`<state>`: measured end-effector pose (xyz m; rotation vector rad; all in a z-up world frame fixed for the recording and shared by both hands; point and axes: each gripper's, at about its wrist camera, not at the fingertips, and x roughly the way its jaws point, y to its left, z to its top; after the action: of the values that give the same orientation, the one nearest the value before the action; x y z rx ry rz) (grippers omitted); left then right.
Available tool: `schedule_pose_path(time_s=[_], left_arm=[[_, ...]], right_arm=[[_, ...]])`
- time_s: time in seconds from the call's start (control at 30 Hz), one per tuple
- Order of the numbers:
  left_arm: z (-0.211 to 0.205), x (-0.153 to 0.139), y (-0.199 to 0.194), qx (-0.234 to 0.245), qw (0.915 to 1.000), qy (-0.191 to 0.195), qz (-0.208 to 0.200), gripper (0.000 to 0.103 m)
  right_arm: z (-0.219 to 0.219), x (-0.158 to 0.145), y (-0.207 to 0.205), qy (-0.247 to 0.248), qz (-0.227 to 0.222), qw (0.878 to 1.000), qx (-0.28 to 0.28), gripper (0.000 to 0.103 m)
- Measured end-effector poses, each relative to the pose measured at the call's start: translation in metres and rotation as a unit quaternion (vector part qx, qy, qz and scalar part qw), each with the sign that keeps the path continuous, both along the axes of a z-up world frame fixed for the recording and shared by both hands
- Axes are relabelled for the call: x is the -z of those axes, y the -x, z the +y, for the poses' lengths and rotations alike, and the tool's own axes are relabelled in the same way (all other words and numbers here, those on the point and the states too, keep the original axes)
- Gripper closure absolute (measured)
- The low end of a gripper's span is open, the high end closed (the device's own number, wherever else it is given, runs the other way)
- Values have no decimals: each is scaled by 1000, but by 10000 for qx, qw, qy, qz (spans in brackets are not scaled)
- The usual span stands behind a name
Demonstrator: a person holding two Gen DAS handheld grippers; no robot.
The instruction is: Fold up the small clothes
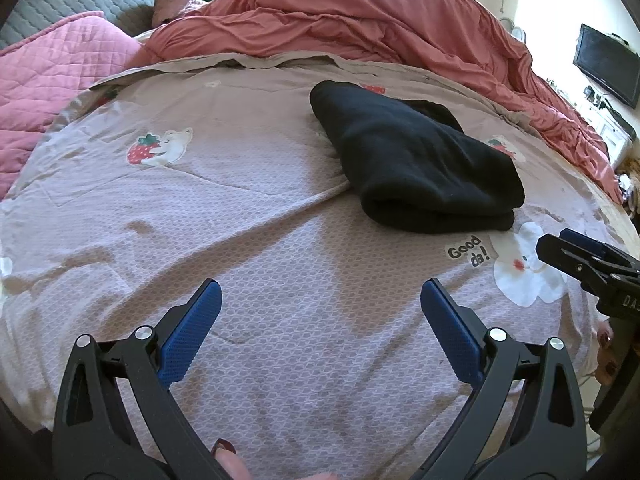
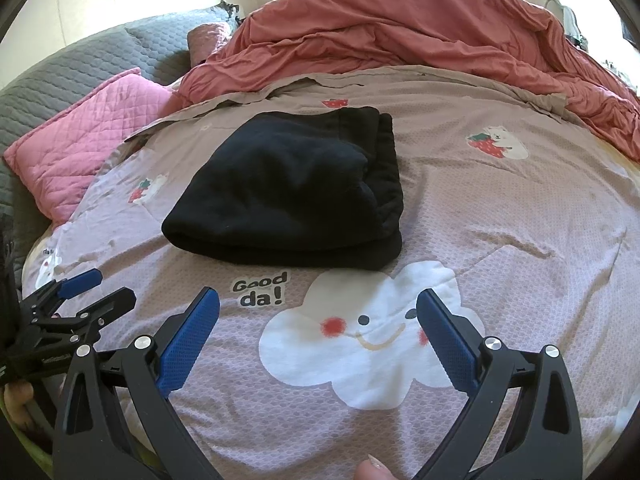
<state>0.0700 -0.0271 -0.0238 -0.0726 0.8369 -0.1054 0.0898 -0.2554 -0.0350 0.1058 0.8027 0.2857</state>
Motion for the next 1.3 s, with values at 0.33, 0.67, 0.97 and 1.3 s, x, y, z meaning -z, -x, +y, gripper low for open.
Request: schedule_pose_path(time_s=[0.33,0.67,0.97,1.3], left_arm=[[0,-1,0,-10,10000,-3,5,10],[0,-1,-1,-18,10000,-15,7,10],[1,0,-1,-47,10000,-30,21,10],[1,1,-2,-84,9999,-36,52,10]], right_arm=[[3,2,1,30,8,10000,-3,5],[3,2,1,33,24,10000,-11,5],[3,2,0,47,39,10000,-4,5],[3,2,-1,57,62,10000,-26,5]])
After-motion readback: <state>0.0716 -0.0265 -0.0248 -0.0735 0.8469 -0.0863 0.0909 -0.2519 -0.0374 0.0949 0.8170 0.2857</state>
